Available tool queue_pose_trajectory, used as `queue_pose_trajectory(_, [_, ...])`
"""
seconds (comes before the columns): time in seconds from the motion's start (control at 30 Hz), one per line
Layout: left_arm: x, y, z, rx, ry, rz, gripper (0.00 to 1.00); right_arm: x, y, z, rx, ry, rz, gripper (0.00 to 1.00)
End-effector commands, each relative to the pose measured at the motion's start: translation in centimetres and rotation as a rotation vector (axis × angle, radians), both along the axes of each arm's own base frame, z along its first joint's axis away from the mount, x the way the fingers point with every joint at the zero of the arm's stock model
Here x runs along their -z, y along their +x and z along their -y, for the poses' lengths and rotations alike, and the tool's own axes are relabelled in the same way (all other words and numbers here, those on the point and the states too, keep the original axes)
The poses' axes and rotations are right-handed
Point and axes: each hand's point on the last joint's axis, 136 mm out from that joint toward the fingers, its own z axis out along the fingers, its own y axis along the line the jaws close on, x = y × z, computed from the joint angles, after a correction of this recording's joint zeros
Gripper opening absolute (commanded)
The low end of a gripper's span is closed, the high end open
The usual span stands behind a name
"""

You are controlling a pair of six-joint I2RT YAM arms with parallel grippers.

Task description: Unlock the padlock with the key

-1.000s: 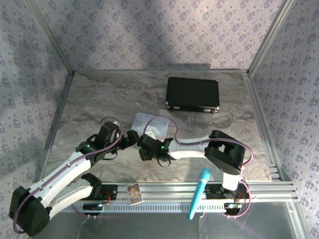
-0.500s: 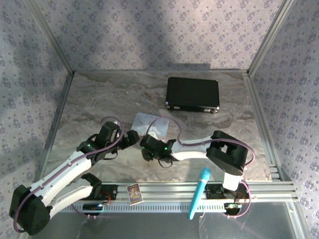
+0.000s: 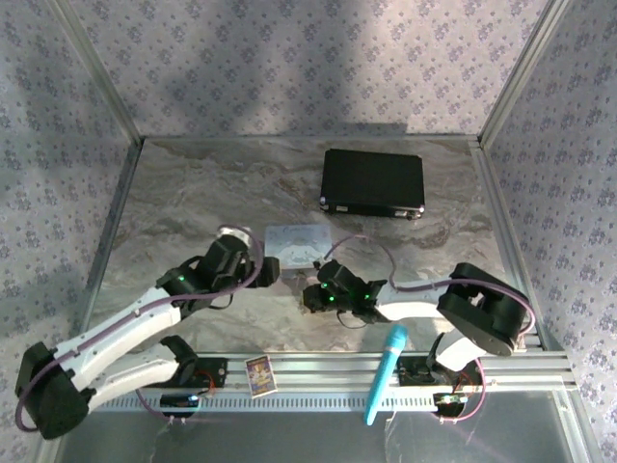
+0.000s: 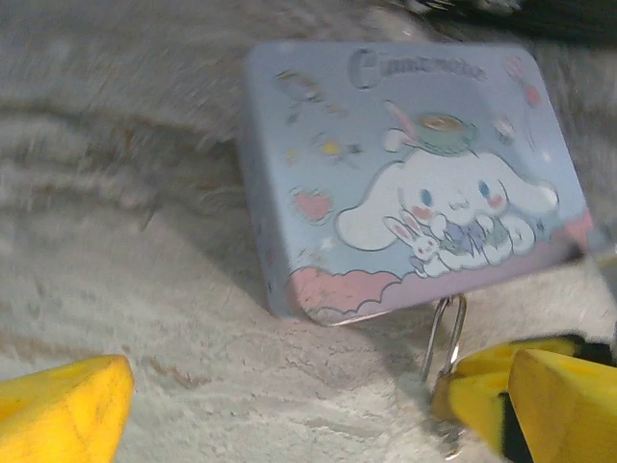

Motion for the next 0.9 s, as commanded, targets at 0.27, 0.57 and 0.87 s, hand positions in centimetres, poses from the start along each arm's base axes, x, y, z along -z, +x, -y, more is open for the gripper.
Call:
queue_pose_trajectory(0.27, [3.9, 2.3, 5.9, 0.514, 0.672, 0.110, 0.90, 2.0, -0.7, 4.4, 0.048, 0.069, -0.093, 0.10])
queue_pose_trajectory(0.57, [7.0, 0.6, 7.3, 0.714, 0.732, 0.063, 0.79, 1.2, 0.4, 4.4, 0.093, 0.112, -0.061, 0.08])
queue_pose_trajectory(0.87, [10.1, 0.3, 5.6, 0.747, 0.894, -0.005, 0.67, -1.5, 3.7, 3.5, 0.273, 0.281, -0.004, 0.06])
